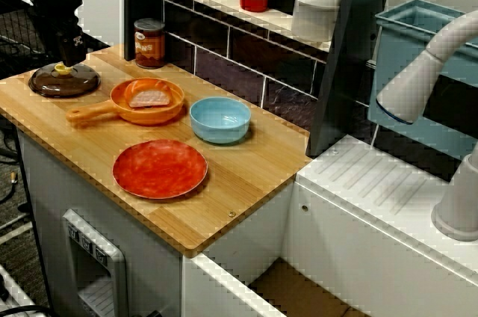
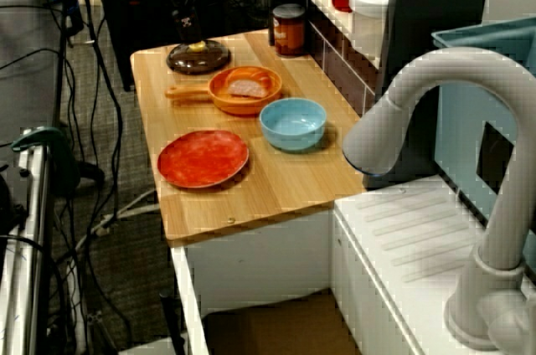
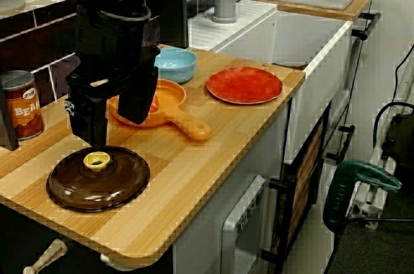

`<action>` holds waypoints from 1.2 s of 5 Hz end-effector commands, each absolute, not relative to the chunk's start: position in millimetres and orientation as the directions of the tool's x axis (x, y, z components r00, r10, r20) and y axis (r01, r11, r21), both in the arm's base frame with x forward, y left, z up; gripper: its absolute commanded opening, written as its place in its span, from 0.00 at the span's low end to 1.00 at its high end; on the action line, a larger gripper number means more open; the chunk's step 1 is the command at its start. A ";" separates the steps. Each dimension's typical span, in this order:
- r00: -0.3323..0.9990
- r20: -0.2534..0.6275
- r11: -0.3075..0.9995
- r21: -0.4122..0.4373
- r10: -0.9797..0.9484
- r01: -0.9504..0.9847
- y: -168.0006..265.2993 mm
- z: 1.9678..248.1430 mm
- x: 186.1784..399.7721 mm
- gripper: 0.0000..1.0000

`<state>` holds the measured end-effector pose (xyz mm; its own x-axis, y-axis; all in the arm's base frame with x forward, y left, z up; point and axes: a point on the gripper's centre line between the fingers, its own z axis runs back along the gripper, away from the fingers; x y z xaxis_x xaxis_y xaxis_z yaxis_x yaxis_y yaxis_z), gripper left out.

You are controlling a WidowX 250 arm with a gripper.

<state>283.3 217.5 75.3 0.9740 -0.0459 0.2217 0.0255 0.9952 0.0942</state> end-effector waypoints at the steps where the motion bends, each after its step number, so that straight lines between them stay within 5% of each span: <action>1: 0.963 0.269 0.992 0.125 -0.006 -0.028 231.3 87.5 263.6 1.00; 6: 0.968 0.251 0.986 0.157 0.007 -0.048 235.2 65.6 286.5 1.00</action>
<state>290.2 233.0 49.0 0.9781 0.0139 0.2074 -0.0406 0.9914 0.1247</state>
